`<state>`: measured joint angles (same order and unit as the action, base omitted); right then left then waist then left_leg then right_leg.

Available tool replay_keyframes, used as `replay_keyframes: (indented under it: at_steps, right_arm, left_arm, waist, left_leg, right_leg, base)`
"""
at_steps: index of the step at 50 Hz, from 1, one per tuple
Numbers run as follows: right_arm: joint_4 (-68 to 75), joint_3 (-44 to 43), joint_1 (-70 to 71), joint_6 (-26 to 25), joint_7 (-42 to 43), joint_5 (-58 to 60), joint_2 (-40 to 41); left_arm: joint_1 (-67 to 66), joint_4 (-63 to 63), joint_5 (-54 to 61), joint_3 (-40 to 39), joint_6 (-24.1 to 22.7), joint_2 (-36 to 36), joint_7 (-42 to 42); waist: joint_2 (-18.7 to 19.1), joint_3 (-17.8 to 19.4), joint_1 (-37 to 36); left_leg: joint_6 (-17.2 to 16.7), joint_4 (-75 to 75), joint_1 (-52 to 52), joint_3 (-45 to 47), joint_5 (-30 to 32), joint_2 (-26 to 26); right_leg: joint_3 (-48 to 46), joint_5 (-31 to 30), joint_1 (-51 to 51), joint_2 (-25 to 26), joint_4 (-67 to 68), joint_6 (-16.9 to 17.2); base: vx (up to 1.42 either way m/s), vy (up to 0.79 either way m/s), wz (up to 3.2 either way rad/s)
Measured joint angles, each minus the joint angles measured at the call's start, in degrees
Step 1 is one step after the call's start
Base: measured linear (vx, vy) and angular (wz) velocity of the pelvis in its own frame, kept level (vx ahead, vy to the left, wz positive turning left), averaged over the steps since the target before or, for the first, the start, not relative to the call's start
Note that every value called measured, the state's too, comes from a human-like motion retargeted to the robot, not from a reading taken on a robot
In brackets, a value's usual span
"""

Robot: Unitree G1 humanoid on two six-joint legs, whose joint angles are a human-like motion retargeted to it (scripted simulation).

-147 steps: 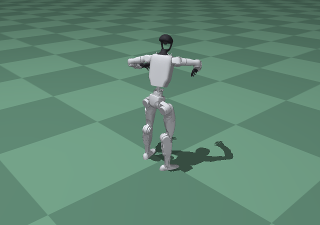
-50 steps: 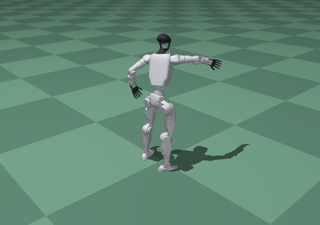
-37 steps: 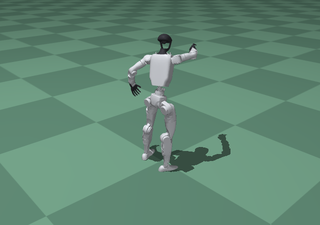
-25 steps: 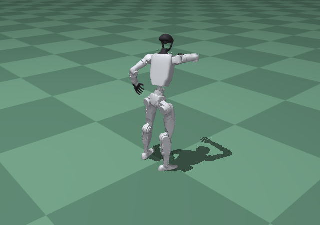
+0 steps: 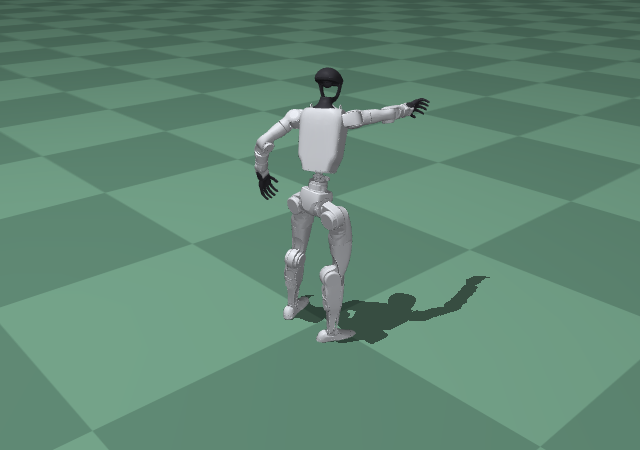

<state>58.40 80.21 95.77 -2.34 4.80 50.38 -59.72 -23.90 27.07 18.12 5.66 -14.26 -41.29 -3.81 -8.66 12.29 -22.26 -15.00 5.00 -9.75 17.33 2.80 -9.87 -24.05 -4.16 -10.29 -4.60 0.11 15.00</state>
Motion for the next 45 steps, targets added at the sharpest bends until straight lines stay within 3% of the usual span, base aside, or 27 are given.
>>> replay_keyframes:
  at_steps: [11, 13, 15, 20, 25, 30, 36, 40, 45]
  right_arm:
    - [-45.0, 0.0, 12.7, 3.7, 10.4, -6.8, 3.7]
    - [-52.7, 0.0, 12.4, 4.1, 10.5, -9.2, 3.2]
    - [-60.0, 0.0, 10.3, 5.2, 9.5, -11.3, 1.7]
    - [-70.4, 0.0, 0.2, 7.1, 5.6, -16.6, -4.4]
    - [-64.6, 0.0, -9.9, 11.9, -0.9, -15.8, -10.9]
    - [-45.2, 0.0, -14.2, 15.3, 0.8, -6.2, -14.0]
    - [-17.0, 0.0, -12.6, 11.0, 0.6, 3.1, -11.3]
    - [-3.6, 0.0, -7.9, 6.3, -0.9, 1.8, -6.1]
    - [-3.2, 0.0, -0.4, 3.2, 1.7, 0.1, -0.2]
  left_arm:
    - [-2.8, -2.4, 2.5, -7.3, 1.3, 3.1, 4.2]
    - [-2.9, -3.3, 3.1, -7.7, 1.6, 4.3, 4.6]
    - [-4.1, -5.4, 3.2, -7.1, 1.5, 7.1, 5.0]
    - [-4.3, -7.0, 3.6, -7.7, 2.1, 8.6, 5.9]
    - [-4.3, -7.2, 3.3, -7.6, 1.2, 7.1, 6.1]
    - [-4.6, -6.3, 1.9, -6.8, -0.8, 4.6, 6.5]
    - [-3.6, -4.0, 1.9, -5.0, -1.6, 4.3, 5.1]
    - [-1.4, -1.9, 3.3, -4.2, -1.1, 2.3, 4.1]
    - [-1.3, -1.5, 3.6, -3.3, -0.7, 1.7, 3.9]
  waist:
    - [-0.1, -0.6, 3.9]
    - [0.2, -0.3, 4.5]
    - [-0.1, -4.2, 4.0]
    - [-1.2, -3.9, 4.8]
    - [-3.5, -2.4, 4.9]
    - [-5.2, -2.0, 4.6]
    - [-4.6, -2.8, 3.1]
    - [-3.0, 0.9, 2.3]
    - [-2.5, -0.4, 1.4]
  left_leg:
    - [0.0, 0.0, -0.2, -0.3, 0.1, 0.6]
    - [0.0, 0.0, 0.0, -0.1, 0.0, 0.4]
    - [0.0, 0.0, -4.0, 1.3, 0.3, -0.1]
    - [0.0, 0.0, -4.2, 2.2, 0.3, -0.9]
    - [0.0, 0.0, -4.1, 2.8, 0.4, -1.3]
    - [0.0, 0.0, -4.8, 2.8, 0.7, -1.0]
    - [0.0, 0.0, -5.0, 2.3, 0.7, -0.8]
    - [0.0, 0.0, -0.3, 0.5, 0.1, -0.6]
    - [0.0, 0.0, -0.5, 0.4, 0.1, -0.7]
  right_leg:
    - [0.1, 0.1, -0.1, -0.6, 0.1, 0.0]
    - [0.4, 0.1, 0.0, -0.4, 0.1, 0.0]
    - [1.8, -1.4, -4.3, 0.2, -1.3, 0.0]
    - [2.4, -1.6, -5.0, 1.1, -1.5, 0.0]
    - [2.6, -2.1, -5.1, 1.8, -1.8, 0.0]
    - [2.2, -2.5, -5.7, 1.7, -1.8, 0.0]
    - [1.7, -2.5, -5.6, 1.4, -1.8, 0.0]
    - [0.3, -0.5, -0.7, 0.8, -0.1, 0.0]
    - [0.4, -0.5, -0.9, 0.7, 0.0, 0.0]
  base:
    - [0.00, 0.00, 0.00]
    - [0.01, -0.01, -0.13]
    - [0.01, -0.01, -0.47]
    - [-0.02, -0.02, -0.23]
    - [-0.03, 0.00, -0.04]
    - [-0.01, 0.00, -0.01]
    - [0.00, 0.00, 0.00]
    - [0.02, -0.01, 0.31]
    - [0.00, 0.00, 0.00]
